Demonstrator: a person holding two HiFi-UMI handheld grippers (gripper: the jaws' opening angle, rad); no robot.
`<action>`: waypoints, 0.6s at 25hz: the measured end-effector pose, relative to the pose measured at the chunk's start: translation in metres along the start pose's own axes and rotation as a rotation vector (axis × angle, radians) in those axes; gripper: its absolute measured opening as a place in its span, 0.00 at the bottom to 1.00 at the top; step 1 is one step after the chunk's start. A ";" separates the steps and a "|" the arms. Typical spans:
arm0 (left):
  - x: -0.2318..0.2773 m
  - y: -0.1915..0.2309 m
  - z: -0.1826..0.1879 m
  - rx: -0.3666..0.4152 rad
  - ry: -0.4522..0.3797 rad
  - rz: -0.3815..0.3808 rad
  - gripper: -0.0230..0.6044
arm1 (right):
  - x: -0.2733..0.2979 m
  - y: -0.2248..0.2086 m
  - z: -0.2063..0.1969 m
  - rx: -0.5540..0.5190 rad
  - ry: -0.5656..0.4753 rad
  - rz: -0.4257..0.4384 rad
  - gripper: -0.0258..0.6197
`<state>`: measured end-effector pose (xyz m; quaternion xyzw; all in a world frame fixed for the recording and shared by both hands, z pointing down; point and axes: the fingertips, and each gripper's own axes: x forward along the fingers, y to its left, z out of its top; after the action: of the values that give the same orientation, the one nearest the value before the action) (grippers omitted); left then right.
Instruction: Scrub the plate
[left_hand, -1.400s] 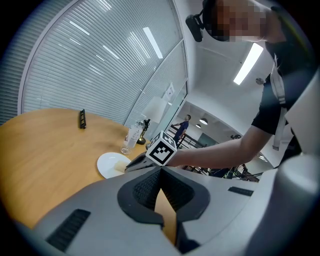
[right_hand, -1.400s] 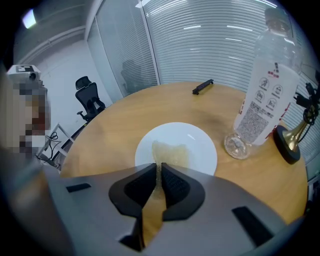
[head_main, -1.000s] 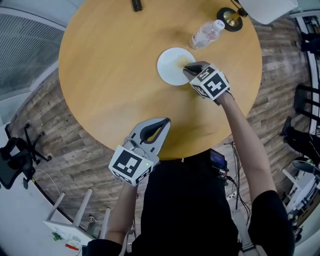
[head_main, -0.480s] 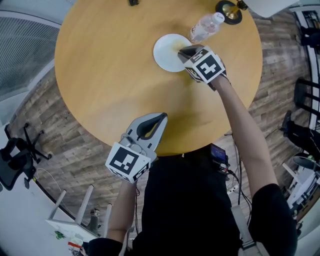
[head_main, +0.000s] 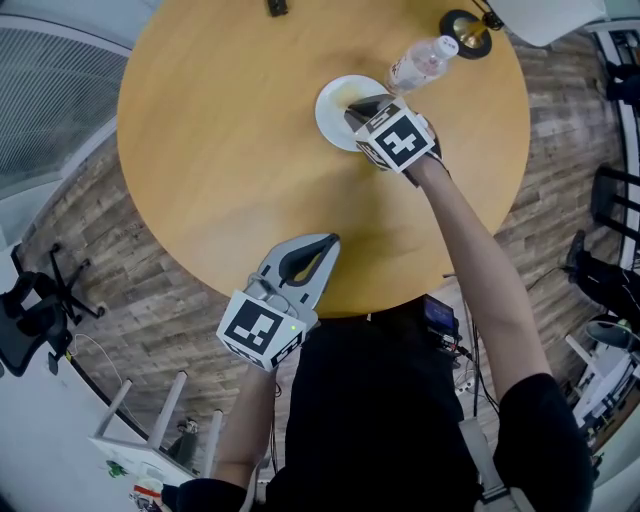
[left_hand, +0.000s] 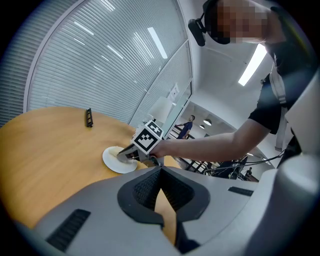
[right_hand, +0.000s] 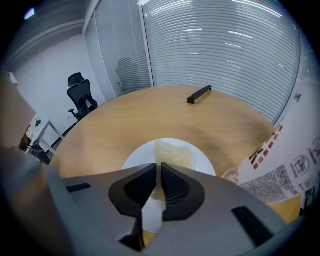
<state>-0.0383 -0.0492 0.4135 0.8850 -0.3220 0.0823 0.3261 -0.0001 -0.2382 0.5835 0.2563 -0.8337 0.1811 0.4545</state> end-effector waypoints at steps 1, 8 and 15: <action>0.000 0.000 0.001 0.000 0.000 0.000 0.05 | 0.002 0.004 0.002 -0.016 0.000 0.005 0.08; 0.000 -0.001 0.003 0.006 -0.006 0.001 0.05 | 0.005 0.040 0.006 -0.099 -0.007 0.070 0.08; 0.002 -0.006 0.002 0.022 -0.017 -0.013 0.05 | 0.000 0.057 -0.010 -0.132 0.002 0.102 0.08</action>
<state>-0.0331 -0.0478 0.4096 0.8914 -0.3179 0.0760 0.3139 -0.0276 -0.1869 0.5849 0.1830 -0.8552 0.1490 0.4614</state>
